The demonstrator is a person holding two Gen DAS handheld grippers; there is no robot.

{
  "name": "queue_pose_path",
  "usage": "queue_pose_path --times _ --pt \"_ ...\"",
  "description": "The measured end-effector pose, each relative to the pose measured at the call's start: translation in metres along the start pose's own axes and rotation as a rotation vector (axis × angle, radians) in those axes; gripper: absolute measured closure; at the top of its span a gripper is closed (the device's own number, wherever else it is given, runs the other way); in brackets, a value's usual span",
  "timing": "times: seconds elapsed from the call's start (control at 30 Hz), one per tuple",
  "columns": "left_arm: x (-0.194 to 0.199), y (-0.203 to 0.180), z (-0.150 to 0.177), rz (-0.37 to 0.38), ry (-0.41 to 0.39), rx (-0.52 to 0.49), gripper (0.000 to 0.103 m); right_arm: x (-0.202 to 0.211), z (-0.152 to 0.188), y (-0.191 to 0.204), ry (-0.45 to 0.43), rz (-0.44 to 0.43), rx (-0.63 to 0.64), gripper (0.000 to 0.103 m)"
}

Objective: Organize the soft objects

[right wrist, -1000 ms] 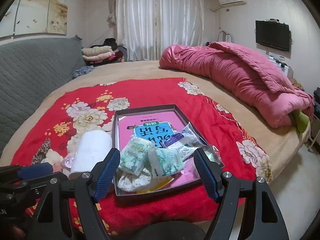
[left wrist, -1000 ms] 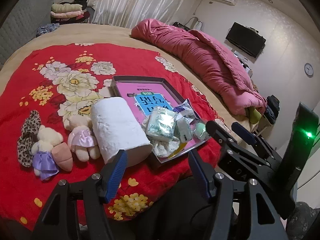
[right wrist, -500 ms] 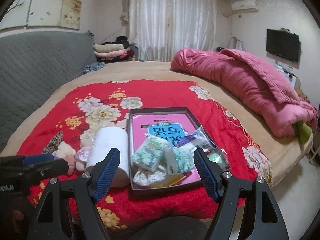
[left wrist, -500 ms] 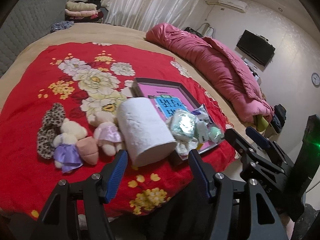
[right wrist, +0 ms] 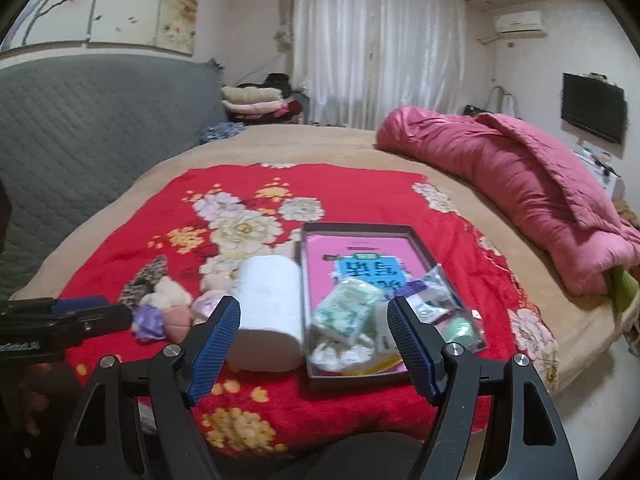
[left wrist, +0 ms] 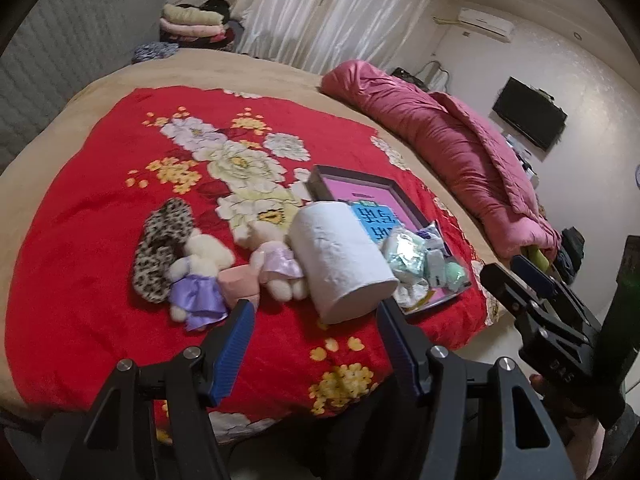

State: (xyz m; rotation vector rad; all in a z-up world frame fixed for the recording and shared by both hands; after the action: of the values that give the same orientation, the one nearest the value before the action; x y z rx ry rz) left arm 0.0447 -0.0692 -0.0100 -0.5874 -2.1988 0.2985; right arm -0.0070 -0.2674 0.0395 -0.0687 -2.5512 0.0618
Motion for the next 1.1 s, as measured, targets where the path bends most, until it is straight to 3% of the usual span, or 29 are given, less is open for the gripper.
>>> queue_pose_path --times 0.3,0.77,1.1 --pt "0.006 0.032 0.0 -0.035 -0.014 0.068 0.04 0.004 -0.001 0.042 -0.004 -0.093 0.124 0.026" --pt "-0.005 0.084 0.0 -0.106 -0.021 0.164 0.04 -0.011 0.027 0.115 0.038 -0.317 0.322 0.026" --pt "-0.019 0.1 0.002 -0.11 -0.004 0.212 0.04 -0.037 0.033 0.122 0.099 -0.367 0.283 0.026"
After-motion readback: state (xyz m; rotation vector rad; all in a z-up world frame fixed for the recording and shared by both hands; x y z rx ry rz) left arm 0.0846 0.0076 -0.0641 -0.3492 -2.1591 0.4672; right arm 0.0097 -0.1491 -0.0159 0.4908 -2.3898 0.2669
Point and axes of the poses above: each gripper's, at about its wrist camera, not at the fingertips, and x roughly against the way its jaws point, y to its left, z to its underside, the point moved 5 cm from there along -x, roughly the way its jaws point, and after that the axes turned 1 degree about z, right-handed, at the moved point
